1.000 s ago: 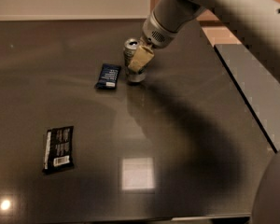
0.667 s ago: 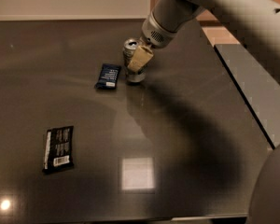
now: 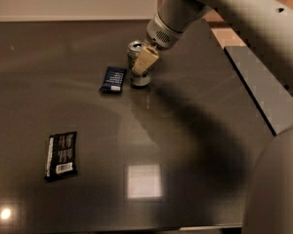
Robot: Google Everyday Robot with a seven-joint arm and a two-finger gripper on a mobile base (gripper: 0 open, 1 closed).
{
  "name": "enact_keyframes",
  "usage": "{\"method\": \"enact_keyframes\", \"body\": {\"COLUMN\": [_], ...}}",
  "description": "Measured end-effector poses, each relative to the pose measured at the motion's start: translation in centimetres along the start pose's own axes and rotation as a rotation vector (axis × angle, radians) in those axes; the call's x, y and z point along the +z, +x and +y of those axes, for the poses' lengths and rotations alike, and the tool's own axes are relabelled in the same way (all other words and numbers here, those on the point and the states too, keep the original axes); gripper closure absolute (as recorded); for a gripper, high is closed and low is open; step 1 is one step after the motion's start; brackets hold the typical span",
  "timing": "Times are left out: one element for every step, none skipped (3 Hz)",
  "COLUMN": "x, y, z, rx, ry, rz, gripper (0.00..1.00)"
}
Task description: Move 7up can near rxbar blueberry
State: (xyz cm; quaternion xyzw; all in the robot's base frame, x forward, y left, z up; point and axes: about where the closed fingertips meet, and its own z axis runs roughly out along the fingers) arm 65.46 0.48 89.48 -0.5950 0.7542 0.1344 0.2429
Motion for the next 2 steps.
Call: {"method": "enact_keyframes", "body": {"x": [0.36, 0.37], "y": [-0.01, -0.01], "z": [0.04, 0.04], "rx": [0.001, 0.001], "ry": [-0.030, -0.030], "rz": [-0.010, -0.010], "gripper": [0.00, 0.00]}}
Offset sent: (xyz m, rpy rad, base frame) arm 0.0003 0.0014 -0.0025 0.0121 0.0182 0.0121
